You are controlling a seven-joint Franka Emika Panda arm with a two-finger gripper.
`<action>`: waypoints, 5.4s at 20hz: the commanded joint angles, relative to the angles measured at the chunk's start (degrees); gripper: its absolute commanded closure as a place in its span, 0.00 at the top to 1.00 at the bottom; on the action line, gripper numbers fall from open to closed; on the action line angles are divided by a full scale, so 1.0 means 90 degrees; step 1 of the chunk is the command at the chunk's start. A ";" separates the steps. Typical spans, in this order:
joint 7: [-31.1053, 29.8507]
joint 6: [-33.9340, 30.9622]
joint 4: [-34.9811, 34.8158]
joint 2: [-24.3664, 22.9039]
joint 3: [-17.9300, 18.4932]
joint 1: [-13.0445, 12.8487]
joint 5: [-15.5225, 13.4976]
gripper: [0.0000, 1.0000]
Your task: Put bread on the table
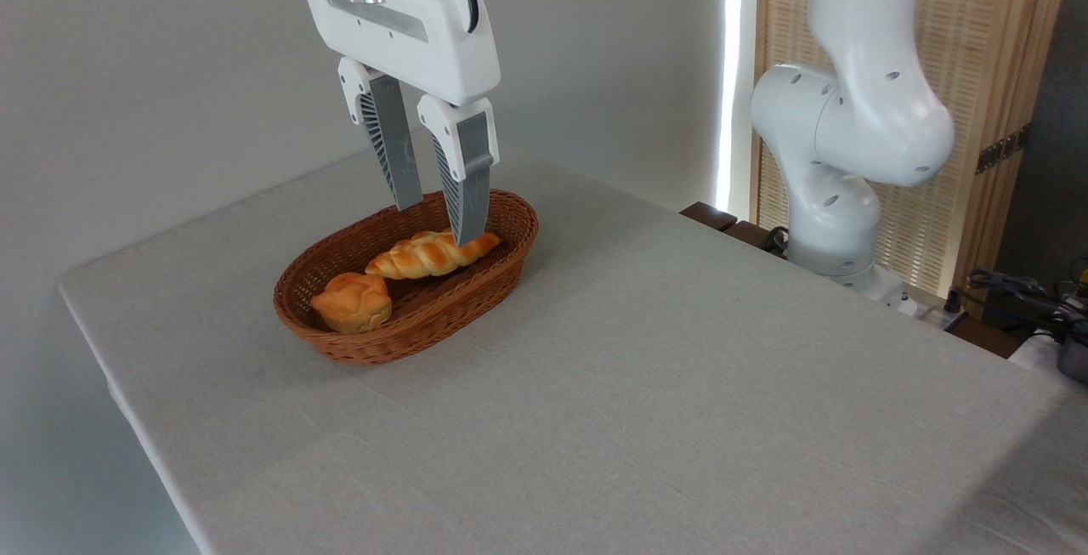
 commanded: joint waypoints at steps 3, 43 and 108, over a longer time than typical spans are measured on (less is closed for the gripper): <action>0.0149 -0.0095 0.0141 0.0061 0.0057 -0.0015 -0.0110 1.00; 0.0071 0.1750 -0.1578 0.0120 -0.1740 -0.0269 -0.1184 1.00; 0.0130 0.3176 -0.3092 0.0237 -0.2072 -0.0845 -0.0588 1.00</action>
